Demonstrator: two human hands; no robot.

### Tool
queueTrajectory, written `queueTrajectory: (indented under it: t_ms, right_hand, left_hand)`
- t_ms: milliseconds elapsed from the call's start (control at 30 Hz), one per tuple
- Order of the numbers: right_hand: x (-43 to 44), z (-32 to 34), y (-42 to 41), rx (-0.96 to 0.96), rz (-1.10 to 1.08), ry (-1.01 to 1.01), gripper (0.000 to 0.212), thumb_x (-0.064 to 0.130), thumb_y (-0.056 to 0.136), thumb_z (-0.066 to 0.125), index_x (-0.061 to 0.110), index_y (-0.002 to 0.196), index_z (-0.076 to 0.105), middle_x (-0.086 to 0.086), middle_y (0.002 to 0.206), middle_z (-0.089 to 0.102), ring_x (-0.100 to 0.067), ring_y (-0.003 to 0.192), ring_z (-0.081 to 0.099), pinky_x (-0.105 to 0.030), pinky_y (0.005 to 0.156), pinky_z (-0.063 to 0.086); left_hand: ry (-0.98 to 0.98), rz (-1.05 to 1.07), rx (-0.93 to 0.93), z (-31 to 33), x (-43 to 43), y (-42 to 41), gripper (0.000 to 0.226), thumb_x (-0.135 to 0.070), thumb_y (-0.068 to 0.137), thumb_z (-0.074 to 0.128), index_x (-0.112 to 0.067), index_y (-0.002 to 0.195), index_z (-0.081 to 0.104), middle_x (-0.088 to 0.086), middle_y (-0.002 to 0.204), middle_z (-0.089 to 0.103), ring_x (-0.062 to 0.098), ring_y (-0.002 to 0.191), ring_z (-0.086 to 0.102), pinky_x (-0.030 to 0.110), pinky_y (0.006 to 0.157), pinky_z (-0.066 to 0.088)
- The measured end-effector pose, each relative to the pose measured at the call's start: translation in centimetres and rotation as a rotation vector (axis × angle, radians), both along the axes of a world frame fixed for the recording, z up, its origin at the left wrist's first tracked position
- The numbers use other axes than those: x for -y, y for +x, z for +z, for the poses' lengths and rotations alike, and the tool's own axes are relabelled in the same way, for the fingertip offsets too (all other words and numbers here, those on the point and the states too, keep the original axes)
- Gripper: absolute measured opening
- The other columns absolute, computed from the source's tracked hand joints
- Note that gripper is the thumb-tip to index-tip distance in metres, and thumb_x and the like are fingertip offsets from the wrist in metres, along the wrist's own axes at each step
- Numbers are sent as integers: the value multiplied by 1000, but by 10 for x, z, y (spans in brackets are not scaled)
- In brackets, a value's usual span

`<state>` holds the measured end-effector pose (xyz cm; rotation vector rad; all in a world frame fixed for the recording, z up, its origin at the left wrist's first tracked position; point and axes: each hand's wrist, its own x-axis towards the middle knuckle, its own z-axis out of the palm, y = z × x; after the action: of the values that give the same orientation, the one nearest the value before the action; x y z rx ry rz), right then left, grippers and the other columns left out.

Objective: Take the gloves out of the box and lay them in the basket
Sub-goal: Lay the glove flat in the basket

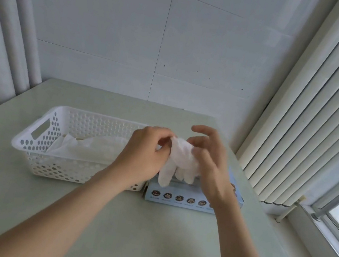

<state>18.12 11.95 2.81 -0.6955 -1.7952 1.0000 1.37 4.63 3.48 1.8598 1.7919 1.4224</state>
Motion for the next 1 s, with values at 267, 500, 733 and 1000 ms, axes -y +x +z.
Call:
queueTrajectory:
  t_ms: [267, 500, 733, 1000]
  right_hand:
    - [1, -13, -6, 314, -97, 184, 23, 47, 92, 66, 32, 109, 70, 16, 95, 75, -5, 97, 71, -38, 88, 56]
    - [17, -4, -17, 212, -59, 190, 49, 26, 88, 83, 31, 129, 56, 10, 98, 77, -13, 90, 74, -34, 85, 54]
    - [29, 5, -33, -53, 2, -52, 44, 7, 98, 72, 18, 126, 40, -22, 79, 66, -38, 64, 61, -42, 56, 52]
    - [26, 30, -63, -275, 64, -305, 27, 2, 101, 60, 18, 120, 50, -11, 80, 68, -24, 69, 59, -36, 72, 50]
  left_hand:
    - [-50, 165, 350, 26, 6, -21, 37, -24, 107, 41, 0, 83, 55, 7, 75, 57, 17, 68, 54, 32, 64, 43]
    - [-328, -4, 579, 37, 12, -37, 36, -24, 106, 43, -10, 103, 76, 10, 91, 79, 27, 84, 78, 38, 68, 63]
    - [-326, 76, 697, 37, 8, -53, 20, -28, 95, 63, -12, 83, 69, 7, 78, 66, 24, 69, 64, 33, 63, 51]
    - [-268, 12, 730, 44, 15, -65, 40, -38, 66, 79, -31, 102, 65, -5, 102, 63, 19, 83, 56, 37, 71, 42]
